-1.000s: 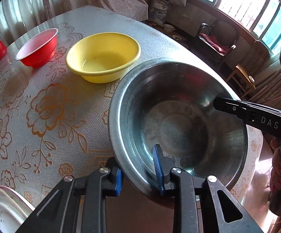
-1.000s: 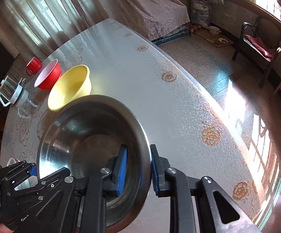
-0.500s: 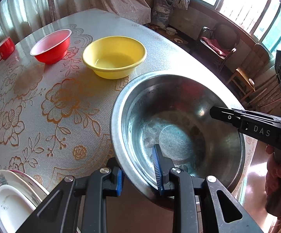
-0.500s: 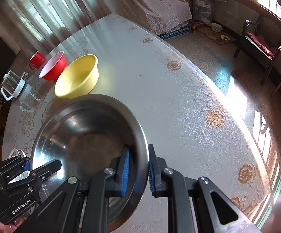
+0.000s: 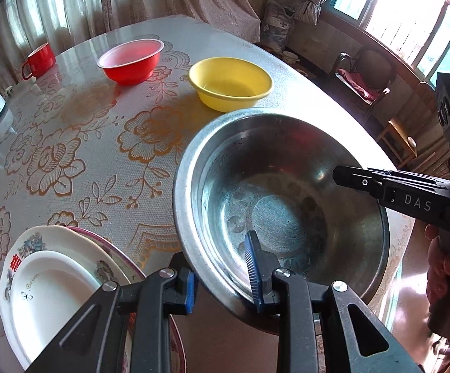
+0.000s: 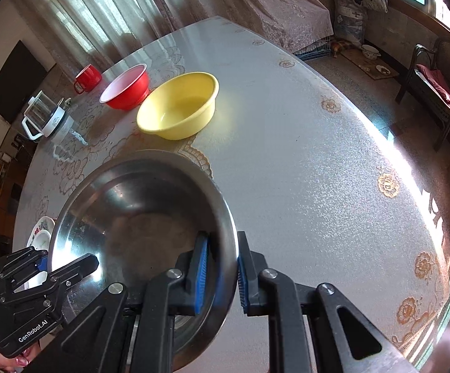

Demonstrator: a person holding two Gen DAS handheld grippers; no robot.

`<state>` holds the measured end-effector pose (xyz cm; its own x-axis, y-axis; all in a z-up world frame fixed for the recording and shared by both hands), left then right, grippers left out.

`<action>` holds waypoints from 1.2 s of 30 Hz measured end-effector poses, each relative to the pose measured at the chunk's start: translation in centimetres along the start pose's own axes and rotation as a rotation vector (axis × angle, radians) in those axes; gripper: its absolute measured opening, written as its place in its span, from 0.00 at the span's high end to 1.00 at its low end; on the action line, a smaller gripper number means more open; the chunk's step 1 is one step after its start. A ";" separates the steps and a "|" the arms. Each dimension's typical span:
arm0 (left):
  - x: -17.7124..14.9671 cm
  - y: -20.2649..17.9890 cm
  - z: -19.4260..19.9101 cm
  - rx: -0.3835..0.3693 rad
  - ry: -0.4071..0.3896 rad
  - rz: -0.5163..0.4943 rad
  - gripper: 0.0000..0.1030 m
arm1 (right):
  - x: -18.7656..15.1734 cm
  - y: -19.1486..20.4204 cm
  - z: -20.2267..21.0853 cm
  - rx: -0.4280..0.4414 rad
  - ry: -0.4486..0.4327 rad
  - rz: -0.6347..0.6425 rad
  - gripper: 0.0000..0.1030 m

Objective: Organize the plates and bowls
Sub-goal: 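Carry the steel basin with both tools beside the plate stack and lower it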

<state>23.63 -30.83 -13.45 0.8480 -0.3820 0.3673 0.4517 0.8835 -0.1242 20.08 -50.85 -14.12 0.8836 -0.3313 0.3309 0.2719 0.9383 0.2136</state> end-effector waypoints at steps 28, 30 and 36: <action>-2.6 0.9 -1.7 -0.017 0.087 -0.025 0.68 | 0.1 2.3 -2.5 -0.047 0.024 0.069 0.81; -2.6 1.0 -1.8 -0.020 0.094 -0.026 0.68 | 0.1 2.5 -2.3 -0.051 0.024 0.072 0.81; -2.8 1.2 -1.8 -0.033 0.106 -0.036 0.67 | 0.1 2.5 -2.4 -0.048 0.039 0.057 0.80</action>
<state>22.29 -29.20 -16.25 0.8548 -0.4414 0.2728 0.4899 0.8599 -0.1435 21.73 -48.29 -15.74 0.9121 -0.2744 0.3046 0.2381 0.9594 0.1513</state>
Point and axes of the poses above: each gripper's, at about its wrist camera, not at the fingertips, and z roughly against the way its jaws point, y to its left, x to its top, the point moved 9 cm from there along -z, roughly the way its jaws point, and after that the axes turned 4 degrees about y, right-handed, at the moved point
